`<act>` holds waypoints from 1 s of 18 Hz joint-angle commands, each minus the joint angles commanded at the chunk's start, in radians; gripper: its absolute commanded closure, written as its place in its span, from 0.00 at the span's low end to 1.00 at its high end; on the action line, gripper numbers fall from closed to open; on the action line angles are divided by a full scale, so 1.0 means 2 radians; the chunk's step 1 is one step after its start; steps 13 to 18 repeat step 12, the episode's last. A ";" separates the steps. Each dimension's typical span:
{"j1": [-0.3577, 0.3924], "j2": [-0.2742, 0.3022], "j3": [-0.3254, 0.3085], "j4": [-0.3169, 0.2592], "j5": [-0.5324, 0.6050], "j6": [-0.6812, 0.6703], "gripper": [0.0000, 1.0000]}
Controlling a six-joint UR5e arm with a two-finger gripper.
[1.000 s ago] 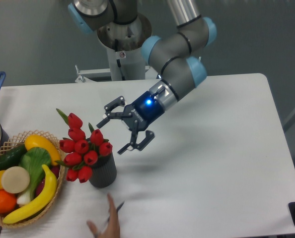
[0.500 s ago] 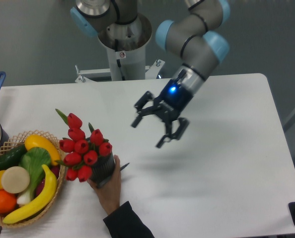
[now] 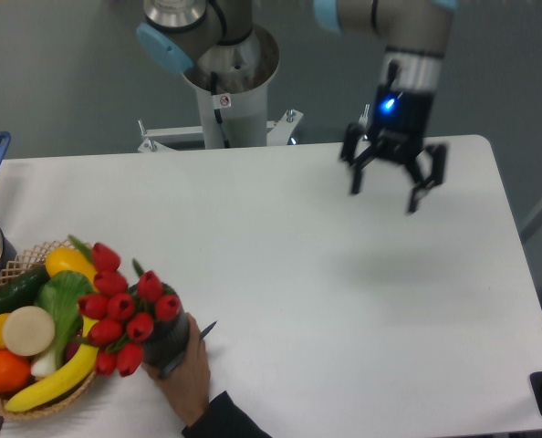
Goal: Insert the flowers into the vase
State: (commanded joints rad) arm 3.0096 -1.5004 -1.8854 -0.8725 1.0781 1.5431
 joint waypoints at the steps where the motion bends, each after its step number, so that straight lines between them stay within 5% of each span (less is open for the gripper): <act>1: 0.001 0.005 0.004 -0.009 0.018 0.013 0.00; 7: 0.005 0.018 0.044 -0.116 0.117 0.130 0.00; 11: 0.027 0.018 0.072 -0.189 0.131 0.189 0.00; 18: 0.034 0.018 0.074 -0.200 0.131 0.194 0.00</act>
